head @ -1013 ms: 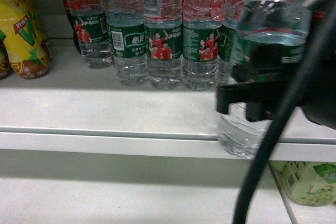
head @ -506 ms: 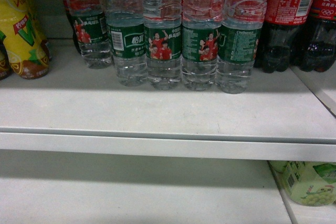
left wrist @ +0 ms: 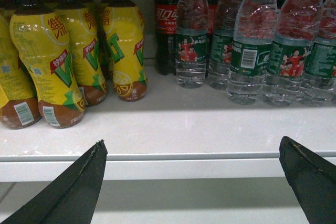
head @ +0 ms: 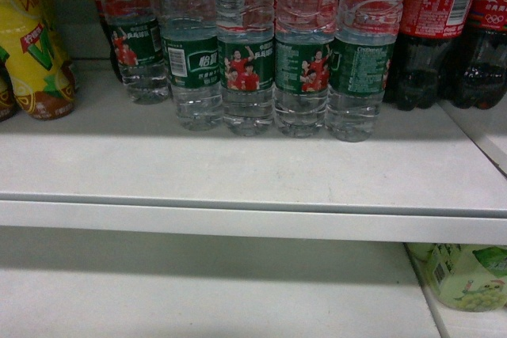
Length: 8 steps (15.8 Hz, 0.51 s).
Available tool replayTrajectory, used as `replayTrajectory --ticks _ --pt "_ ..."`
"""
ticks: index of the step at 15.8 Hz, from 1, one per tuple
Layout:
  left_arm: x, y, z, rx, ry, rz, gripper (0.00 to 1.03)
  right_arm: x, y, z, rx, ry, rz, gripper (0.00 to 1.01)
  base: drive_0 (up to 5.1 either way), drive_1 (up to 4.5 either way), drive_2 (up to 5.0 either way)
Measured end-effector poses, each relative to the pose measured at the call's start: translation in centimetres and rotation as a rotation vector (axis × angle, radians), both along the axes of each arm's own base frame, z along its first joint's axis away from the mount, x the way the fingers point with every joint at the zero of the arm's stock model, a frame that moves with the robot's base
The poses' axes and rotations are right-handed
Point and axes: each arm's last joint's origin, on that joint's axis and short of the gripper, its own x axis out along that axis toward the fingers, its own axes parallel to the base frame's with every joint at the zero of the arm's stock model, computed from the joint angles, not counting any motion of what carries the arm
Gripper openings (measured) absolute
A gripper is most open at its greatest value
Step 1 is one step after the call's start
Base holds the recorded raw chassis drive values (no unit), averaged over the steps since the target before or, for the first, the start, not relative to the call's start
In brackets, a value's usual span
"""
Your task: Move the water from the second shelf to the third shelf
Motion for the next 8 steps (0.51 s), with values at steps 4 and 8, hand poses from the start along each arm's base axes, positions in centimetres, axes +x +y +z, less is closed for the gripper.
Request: replayTrajectory --ticks 4,8 --pt "0.00 0.00 0.00 0.000 0.000 0.000 0.98 -0.34 -0.40 -0.11 0.056 0.015 -0.008 0.40 0.0 0.00 0.0" --pt "0.00 0.00 0.00 0.000 0.000 0.000 0.98 -0.34 -0.40 -0.08 0.074 0.014 -0.009 0.40 0.0 0.00 0.0"
